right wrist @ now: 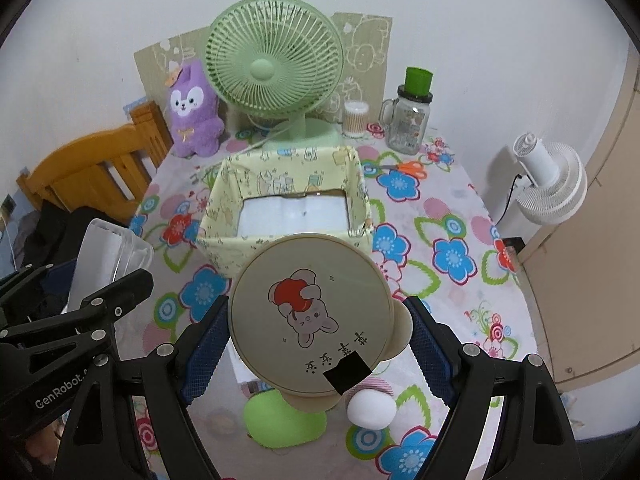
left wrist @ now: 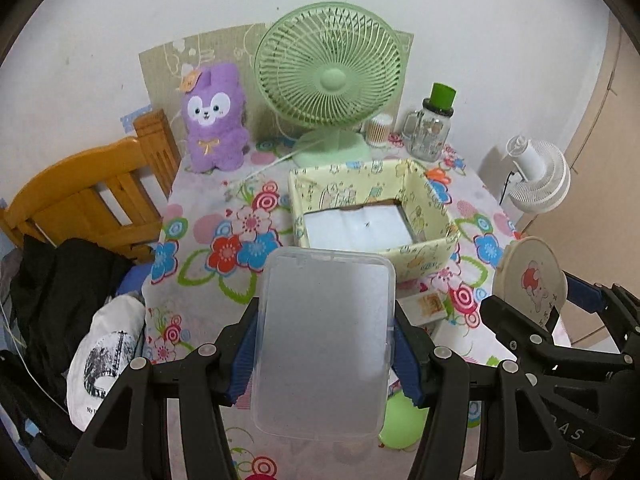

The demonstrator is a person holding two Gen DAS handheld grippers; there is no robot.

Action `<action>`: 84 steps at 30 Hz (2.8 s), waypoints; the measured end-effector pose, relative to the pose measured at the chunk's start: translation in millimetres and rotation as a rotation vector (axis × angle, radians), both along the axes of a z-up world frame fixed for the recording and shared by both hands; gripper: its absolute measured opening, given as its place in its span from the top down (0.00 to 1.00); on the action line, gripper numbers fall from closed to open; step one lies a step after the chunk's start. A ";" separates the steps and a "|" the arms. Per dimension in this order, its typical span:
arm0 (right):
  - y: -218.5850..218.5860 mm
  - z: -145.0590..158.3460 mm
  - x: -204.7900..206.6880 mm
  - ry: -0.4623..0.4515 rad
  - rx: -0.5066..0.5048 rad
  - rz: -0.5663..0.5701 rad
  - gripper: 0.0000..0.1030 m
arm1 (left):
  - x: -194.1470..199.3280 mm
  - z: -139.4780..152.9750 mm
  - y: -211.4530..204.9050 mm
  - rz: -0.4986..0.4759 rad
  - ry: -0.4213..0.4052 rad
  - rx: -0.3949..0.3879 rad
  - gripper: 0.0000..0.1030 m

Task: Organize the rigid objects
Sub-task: 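Carry the clear box into the green basket with the left tool while the right carries the compact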

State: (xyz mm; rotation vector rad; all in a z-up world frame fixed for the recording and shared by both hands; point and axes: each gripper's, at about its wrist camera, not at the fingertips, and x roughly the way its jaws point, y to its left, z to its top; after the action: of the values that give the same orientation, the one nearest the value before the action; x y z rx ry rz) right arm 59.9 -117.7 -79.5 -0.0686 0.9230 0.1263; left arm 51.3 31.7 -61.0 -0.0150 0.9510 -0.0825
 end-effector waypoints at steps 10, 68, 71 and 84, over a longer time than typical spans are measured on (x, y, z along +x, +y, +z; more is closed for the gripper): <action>-3.7 11.4 23.5 -0.007 -0.001 0.033 0.17 | 18.5 8.8 -4.1 0.031 -0.011 -0.002 0.41; -4.1 -40.0 200.3 0.071 0.038 0.159 0.17 | 181.1 -81.6 -11.5 0.194 0.110 0.000 0.41; -3.8 -44.2 205.6 0.081 0.056 0.158 0.17 | 184.5 -83.3 -16.6 0.190 0.115 0.013 0.41; 1.0 -61.8 217.4 0.112 0.077 0.182 0.16 | 189.5 -98.7 -30.9 0.168 0.169 0.049 0.32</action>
State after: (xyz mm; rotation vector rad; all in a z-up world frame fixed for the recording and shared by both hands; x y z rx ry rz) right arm 277.3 -116.7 -141.3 -0.0745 1.0217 0.3366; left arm 240.8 0.8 -159.7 -0.0574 1.1165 0.0991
